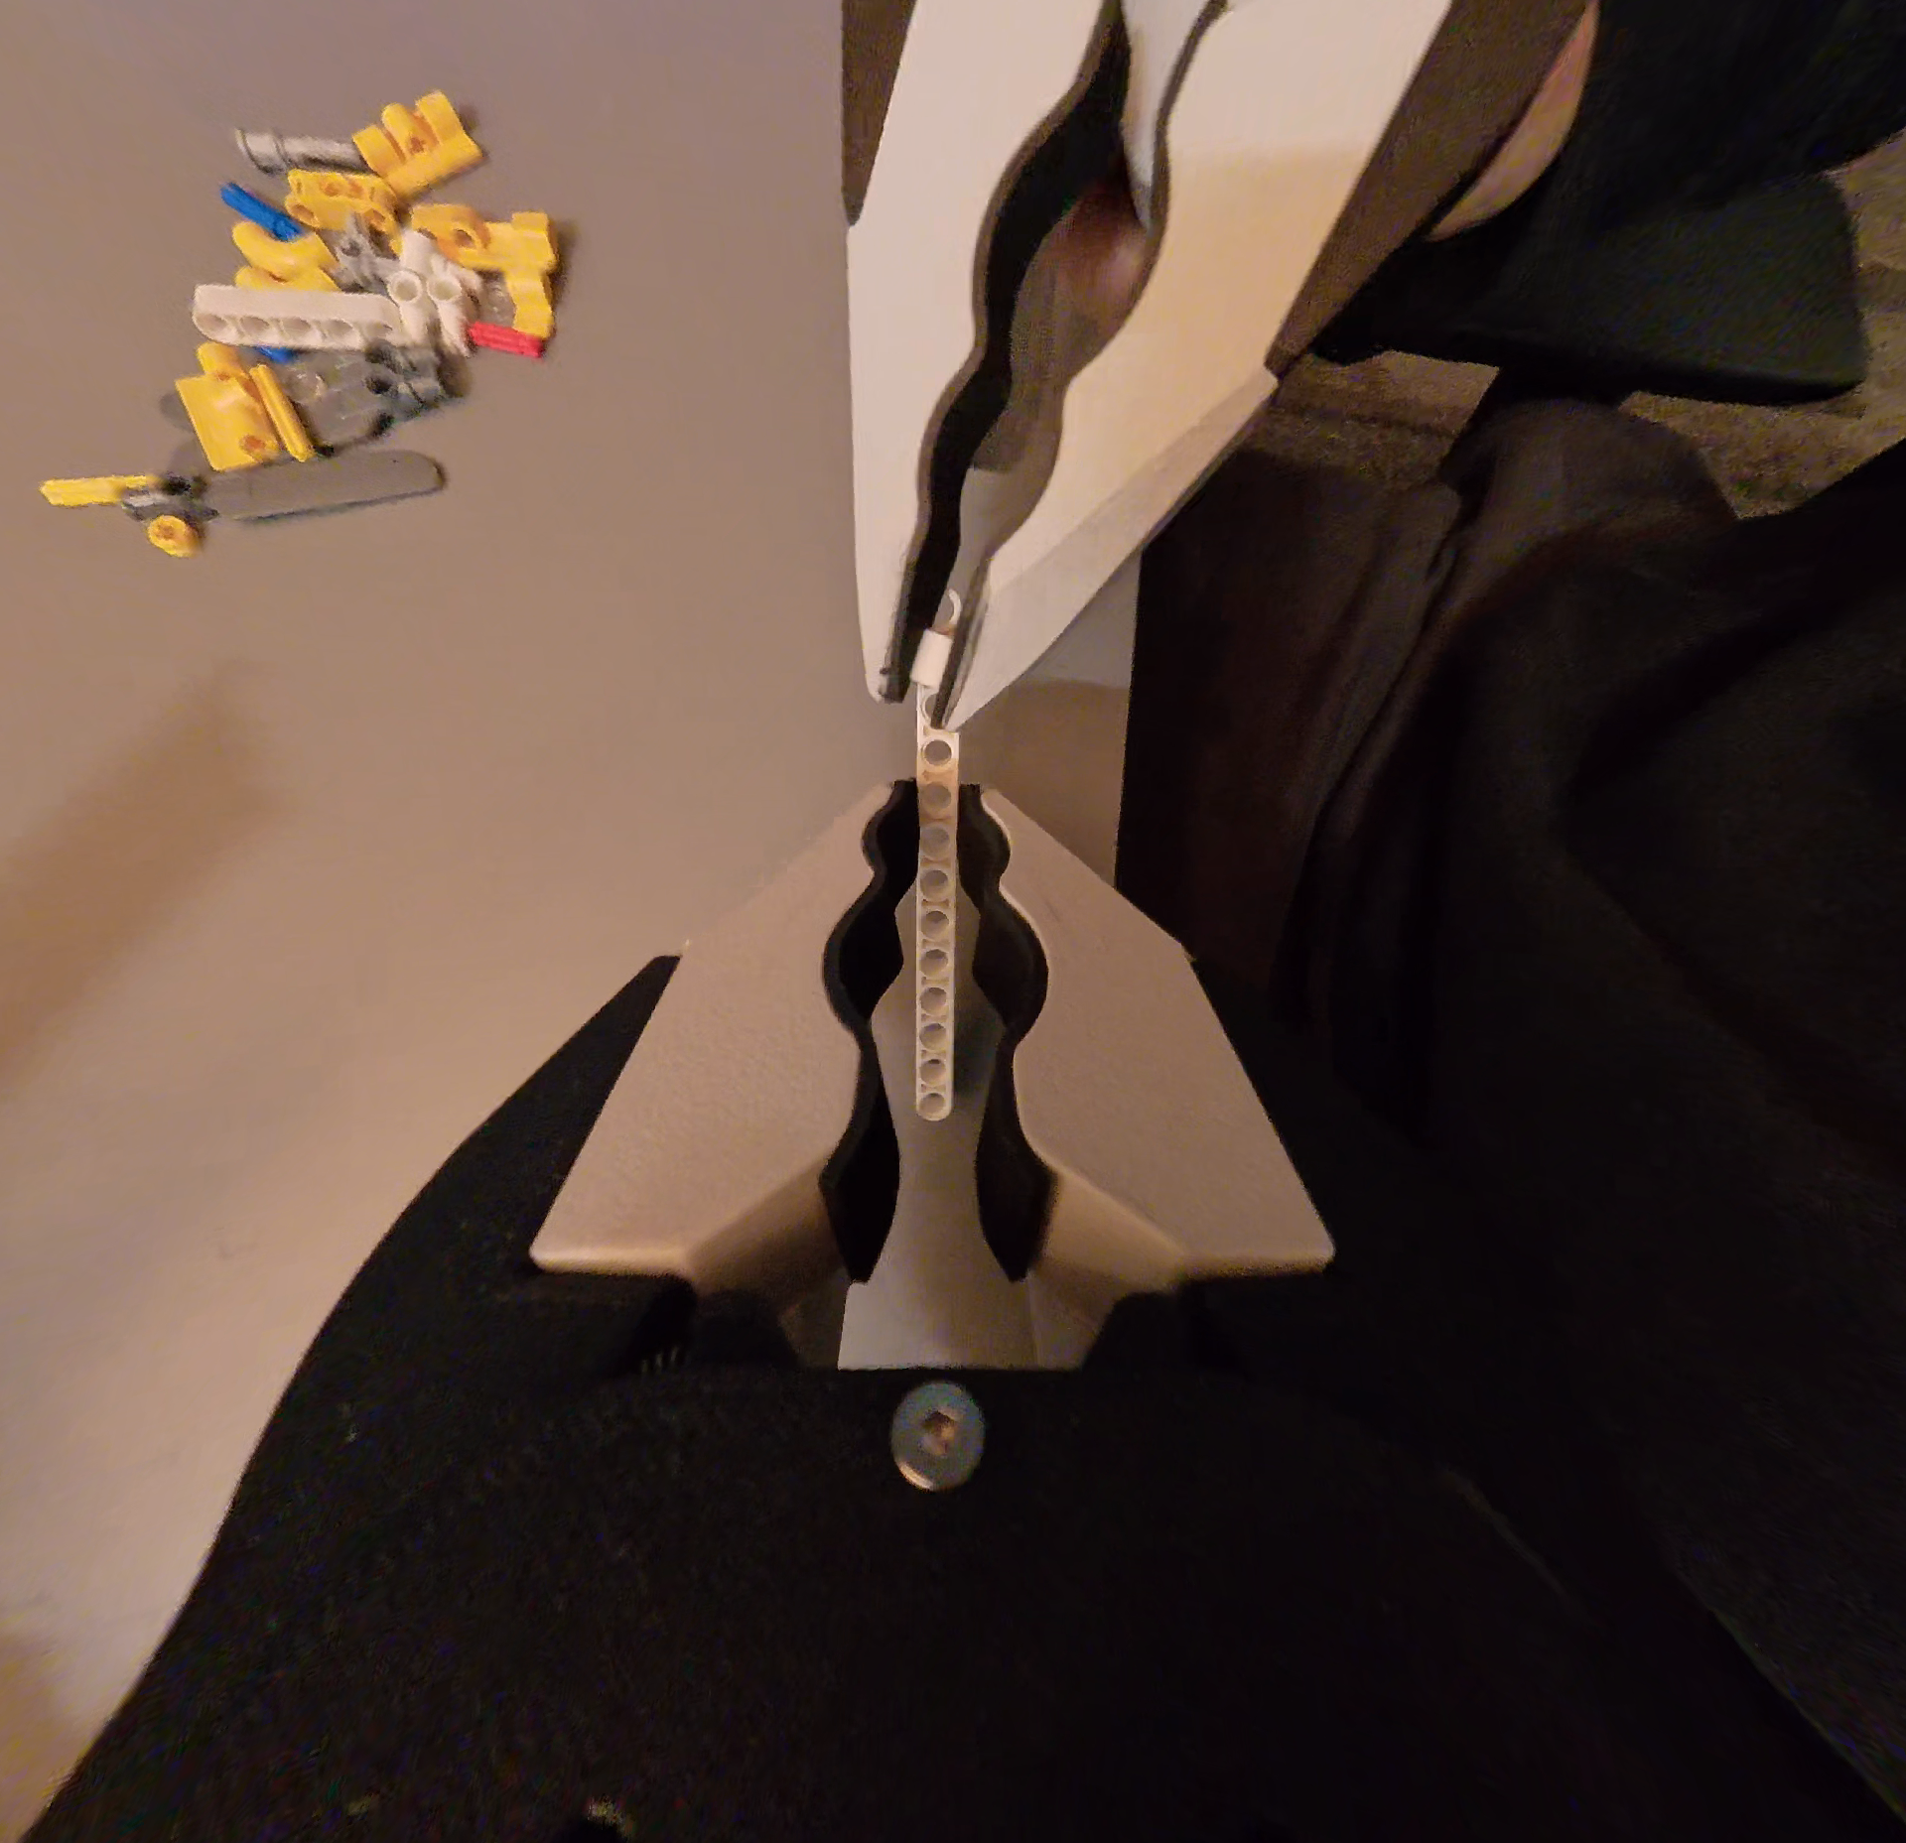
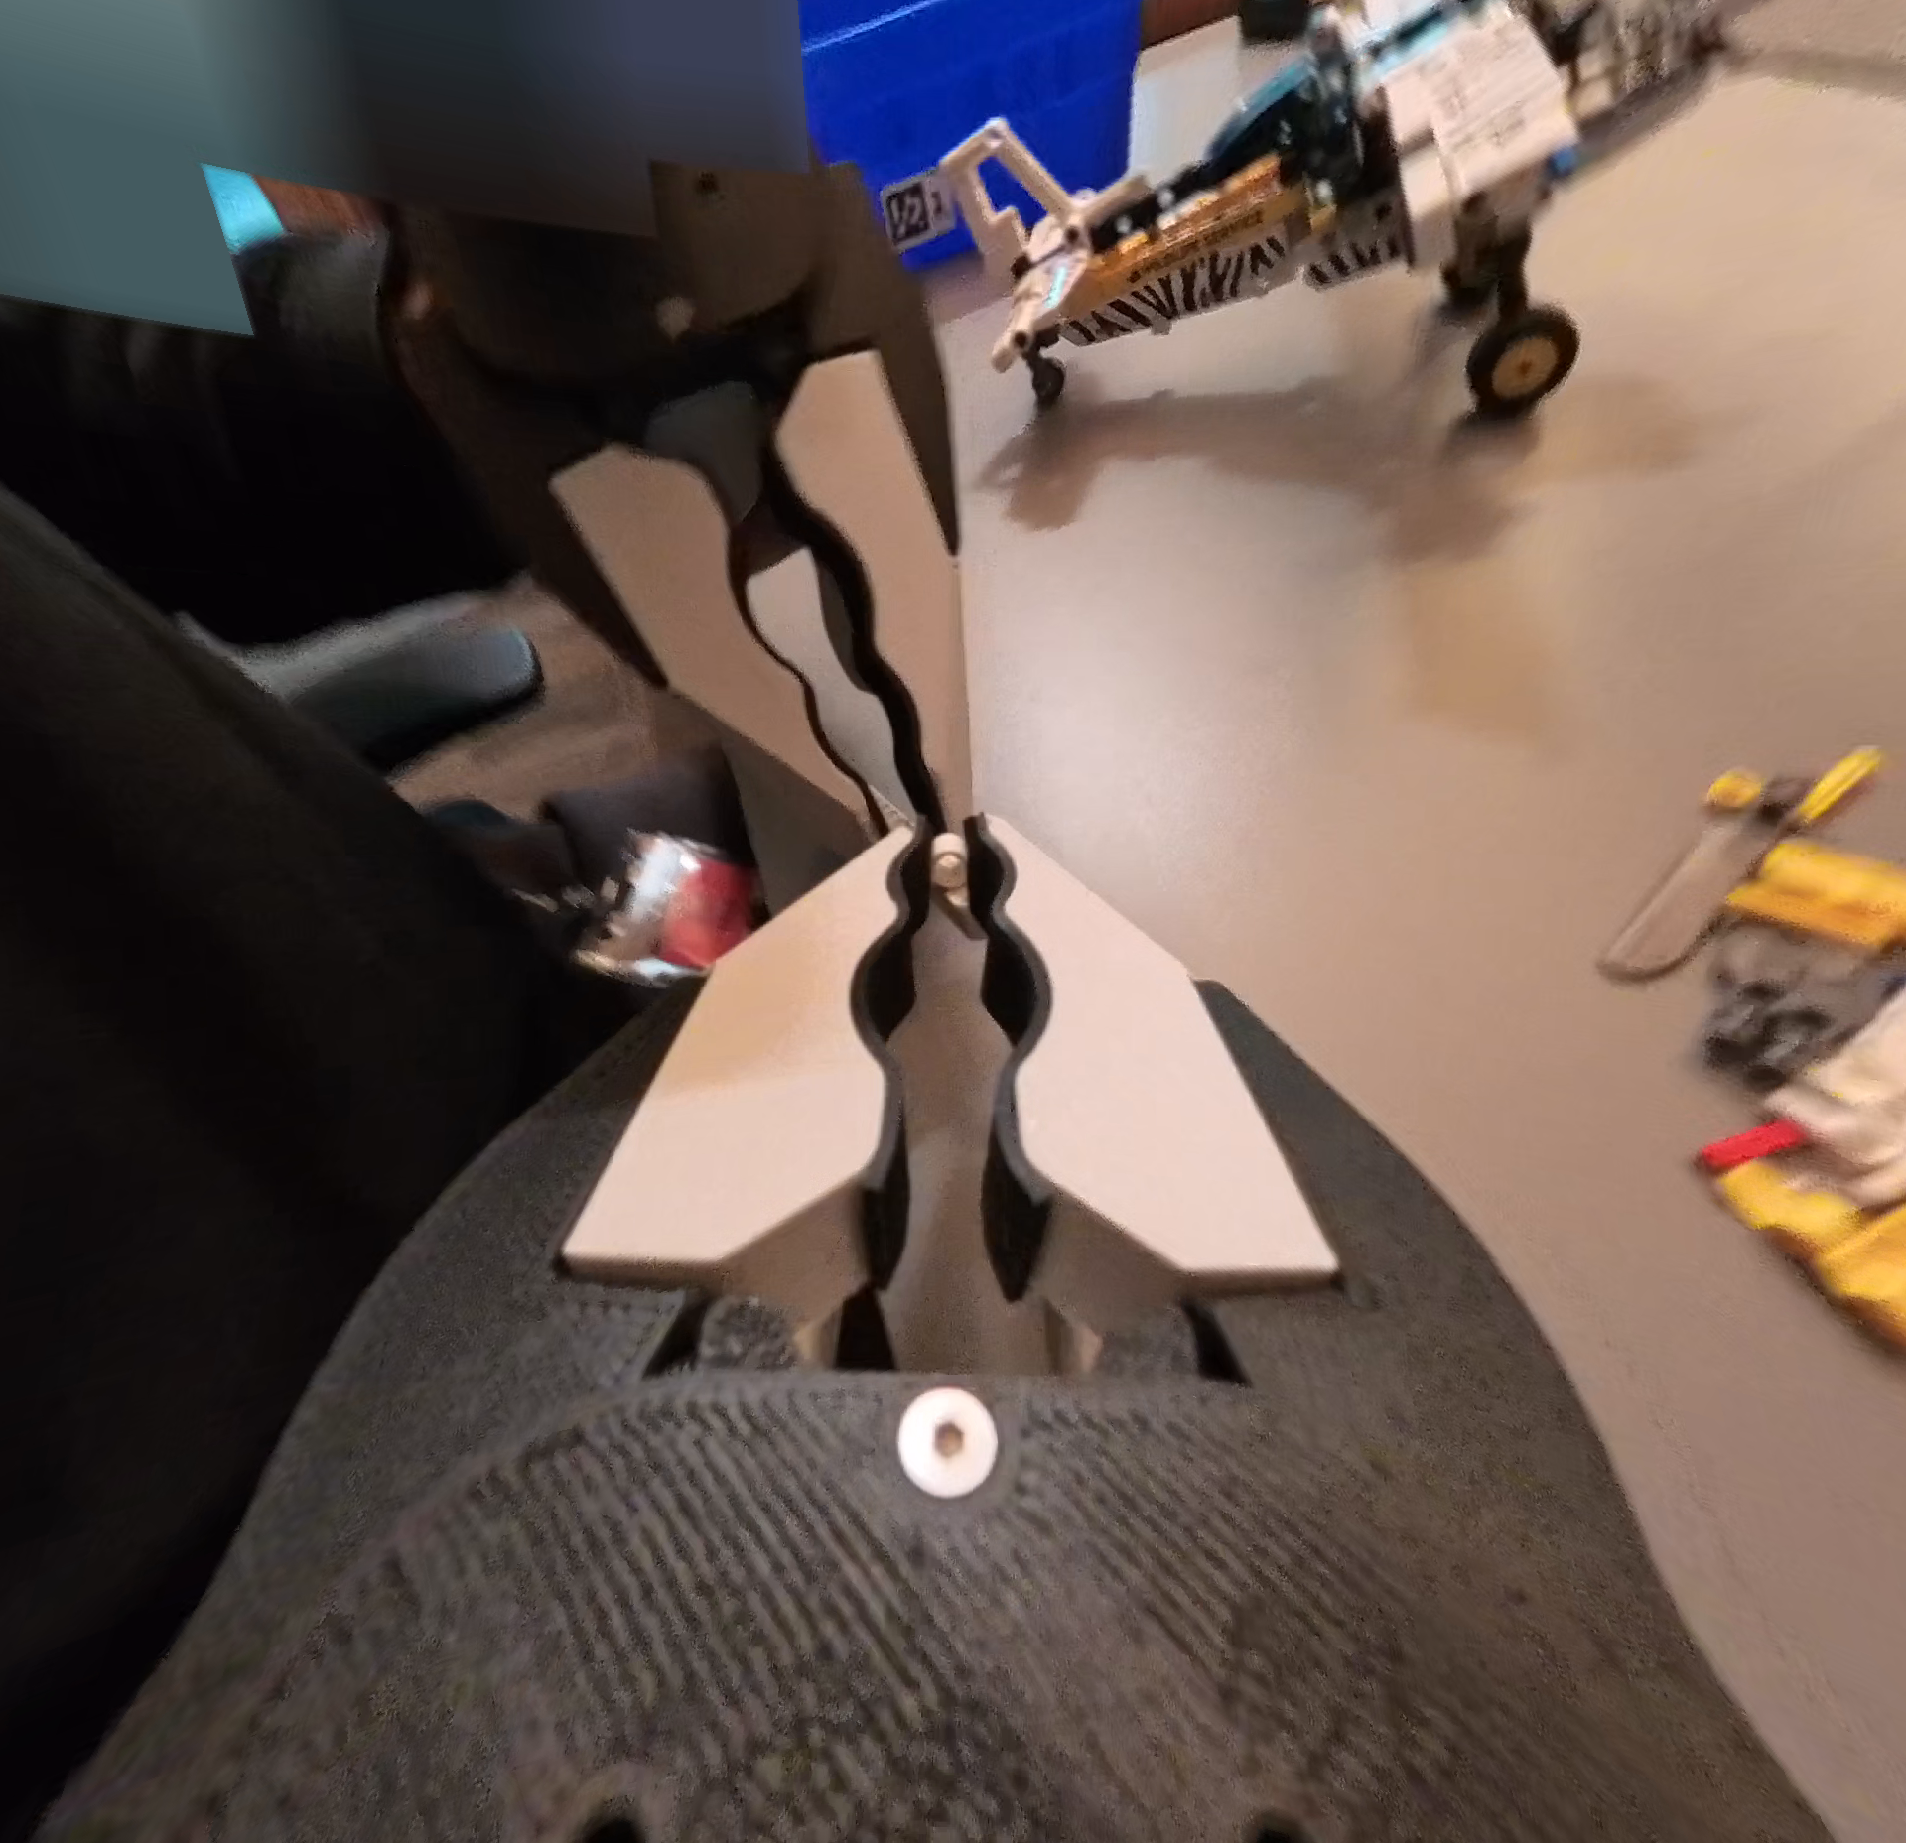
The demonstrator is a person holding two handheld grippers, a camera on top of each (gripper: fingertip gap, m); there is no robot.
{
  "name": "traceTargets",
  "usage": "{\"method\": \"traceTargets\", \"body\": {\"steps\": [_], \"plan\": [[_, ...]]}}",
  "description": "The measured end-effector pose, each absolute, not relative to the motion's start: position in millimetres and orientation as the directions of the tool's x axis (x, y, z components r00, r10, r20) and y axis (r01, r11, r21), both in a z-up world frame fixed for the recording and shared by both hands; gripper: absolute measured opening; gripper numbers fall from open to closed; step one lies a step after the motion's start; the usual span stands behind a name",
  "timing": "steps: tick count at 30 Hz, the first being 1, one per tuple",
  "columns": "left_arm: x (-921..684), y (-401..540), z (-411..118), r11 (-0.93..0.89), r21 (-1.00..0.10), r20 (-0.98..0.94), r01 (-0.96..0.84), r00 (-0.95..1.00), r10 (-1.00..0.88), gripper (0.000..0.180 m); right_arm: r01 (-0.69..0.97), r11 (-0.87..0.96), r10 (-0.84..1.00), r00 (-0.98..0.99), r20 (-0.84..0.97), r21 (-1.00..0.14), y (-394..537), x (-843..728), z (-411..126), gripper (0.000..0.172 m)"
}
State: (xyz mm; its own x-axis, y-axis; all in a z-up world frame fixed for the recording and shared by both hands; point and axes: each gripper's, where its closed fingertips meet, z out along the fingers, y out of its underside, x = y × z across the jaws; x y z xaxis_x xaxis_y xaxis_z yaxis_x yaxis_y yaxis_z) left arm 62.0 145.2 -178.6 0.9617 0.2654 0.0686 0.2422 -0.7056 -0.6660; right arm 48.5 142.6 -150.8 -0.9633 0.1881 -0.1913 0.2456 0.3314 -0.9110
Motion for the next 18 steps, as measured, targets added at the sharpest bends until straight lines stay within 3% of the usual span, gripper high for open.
{"method": "traceTargets", "body": {"steps": [3, 12, 14, 15, 16, 17, 18], "plan": [[56.8, 146.0, -183.6, -0.745, -0.630, 0.011, 0.218, 0.962, 0.272, 0.007, 0.493, 0.222, 0.215, -0.866, -0.451, -0.841, 145.3, 41.9, -156.1, 0.003], [64.0, 149.8, -182.7, -0.738, -0.633, 0.070, 0.234, 0.967, 0.247, 0.007, 0.154, 0.266, 0.245, -0.966, -0.088, -0.952, 148.8, 55.3, -150.1, 0.003], [62.2, 150.2, -182.2, -0.745, -0.627, 0.044, 0.228, 0.965, 0.258, 0.007, 0.192, 0.248, 0.283, -0.952, -0.118, -0.950, 150.0, 50.8, -150.7, 0.003], [60.1, 149.6, -184.0, -0.746, -0.627, 0.031, 0.225, 0.964, 0.265, 0.007, 0.247, 0.153, 0.276, -0.940, -0.199, -0.957, 148.9, 49.9, -139.1, 0.004], [62.4, 142.3, -207.5, -0.835, -0.503, -0.008, 0.224, 0.964, 0.264, 0.006, 0.312, -0.005, 0.255, -0.918, -0.303, -0.950, 151.5, 45.5, -112.2, 0.003], [63.9, 152.7, -204.5, -0.791, -0.577, -0.009, 0.202, 0.967, 0.254, 0.003, 0.325, -0.067, 0.278, -0.902, -0.330, -0.943, 156.7, 36.3, -92.5, 0.004], [70.8, 153.1, -206.4, -0.796, -0.555, 0.039, 0.241, 0.964, 0.265, 0.006, 0.238, -0.018, 0.364, -0.903, -0.228, -0.971, 162.8, 26.7, -85.9, 0.005]]}}
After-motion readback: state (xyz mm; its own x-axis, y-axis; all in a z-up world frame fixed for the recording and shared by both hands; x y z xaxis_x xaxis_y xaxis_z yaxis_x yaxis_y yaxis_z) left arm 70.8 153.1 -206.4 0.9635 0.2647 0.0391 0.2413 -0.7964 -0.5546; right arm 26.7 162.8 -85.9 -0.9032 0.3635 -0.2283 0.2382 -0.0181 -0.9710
